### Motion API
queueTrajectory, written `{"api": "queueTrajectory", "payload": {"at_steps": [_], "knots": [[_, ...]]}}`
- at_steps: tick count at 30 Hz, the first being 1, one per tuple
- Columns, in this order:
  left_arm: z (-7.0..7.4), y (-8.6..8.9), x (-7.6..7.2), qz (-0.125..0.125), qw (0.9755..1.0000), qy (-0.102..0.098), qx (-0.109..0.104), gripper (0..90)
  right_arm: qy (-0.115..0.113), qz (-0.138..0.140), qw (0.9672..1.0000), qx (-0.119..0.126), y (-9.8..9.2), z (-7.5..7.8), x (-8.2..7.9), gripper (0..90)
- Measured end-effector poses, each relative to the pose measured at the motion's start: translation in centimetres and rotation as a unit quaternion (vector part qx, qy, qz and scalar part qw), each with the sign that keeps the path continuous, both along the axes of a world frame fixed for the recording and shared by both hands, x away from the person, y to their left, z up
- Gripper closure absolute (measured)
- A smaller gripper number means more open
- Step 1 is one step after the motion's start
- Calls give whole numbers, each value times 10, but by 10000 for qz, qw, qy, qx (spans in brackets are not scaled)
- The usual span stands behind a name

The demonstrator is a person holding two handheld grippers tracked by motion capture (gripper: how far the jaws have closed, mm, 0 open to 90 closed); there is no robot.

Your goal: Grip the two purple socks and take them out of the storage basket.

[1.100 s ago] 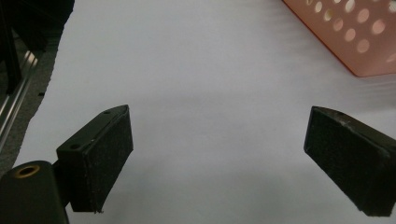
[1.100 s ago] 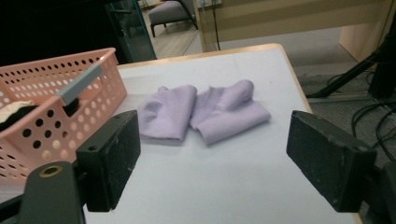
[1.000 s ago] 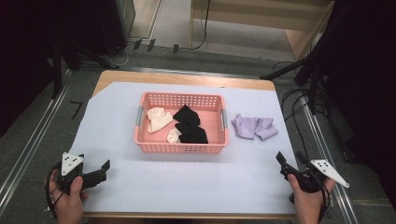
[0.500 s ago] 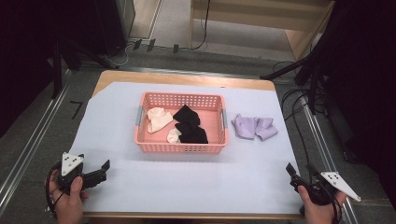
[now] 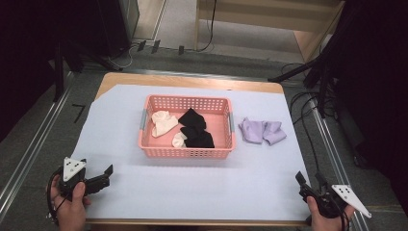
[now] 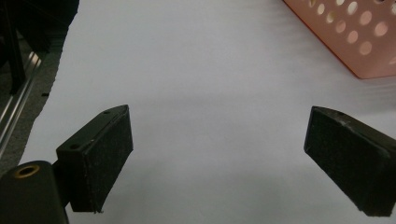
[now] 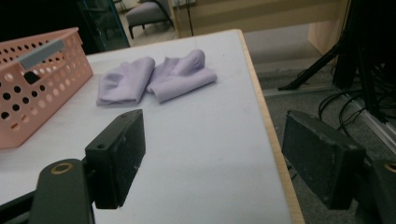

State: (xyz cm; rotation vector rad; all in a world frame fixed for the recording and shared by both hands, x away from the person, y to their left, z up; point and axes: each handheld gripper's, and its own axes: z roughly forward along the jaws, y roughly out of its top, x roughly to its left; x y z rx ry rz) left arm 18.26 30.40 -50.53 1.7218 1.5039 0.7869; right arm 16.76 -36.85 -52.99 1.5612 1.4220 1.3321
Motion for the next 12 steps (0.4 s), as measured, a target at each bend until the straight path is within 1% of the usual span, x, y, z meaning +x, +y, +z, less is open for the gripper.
{"api": "queueTrajectory", "payload": {"at_steps": [1, 2, 3, 4, 7, 8, 9, 11, 12], "knots": [[0, 0, 0, 0, 10000, 0, 5, 88, -46, -17, 10000, 43, 0, 0, -2, 219], [0, 0, 0, -11, 10000, -3, 8, 88, -132, 16, 9999, -8, -1, -1, -2, 218], [0, 0, 0, 1, 10000, 1, 9, 88, -163, 13, 9999, 35, -1, -1, -3, 218], [0, 0, 0, -10, 10000, -10, 4, 88, -142, -6, 9998, 99, -2, -1, -4, 218], [0, 0, 0, -11, 10000, -7, -2, 88, -172, -9, 9997, 180, -3, -2, -4, 221], [0, 0, 0, -10, 10000, -5, -10, 88, -189, 3, 9997, 144, -4, -2, -3, 222], [0, 0, 0, -3, 10000, -6, -24, 88, -115, -19, 9998, 189, -2, -2, -4, 223], [0, 0, 0, -6, 10000, 2, -23, 88, -76, 4, 9999, 133, -1, -2, -3, 223], [0, 1, 0, -6, 10000, 8, -23, 88, -78, 32, 10000, 25, 0, -1, -2, 223]]}}
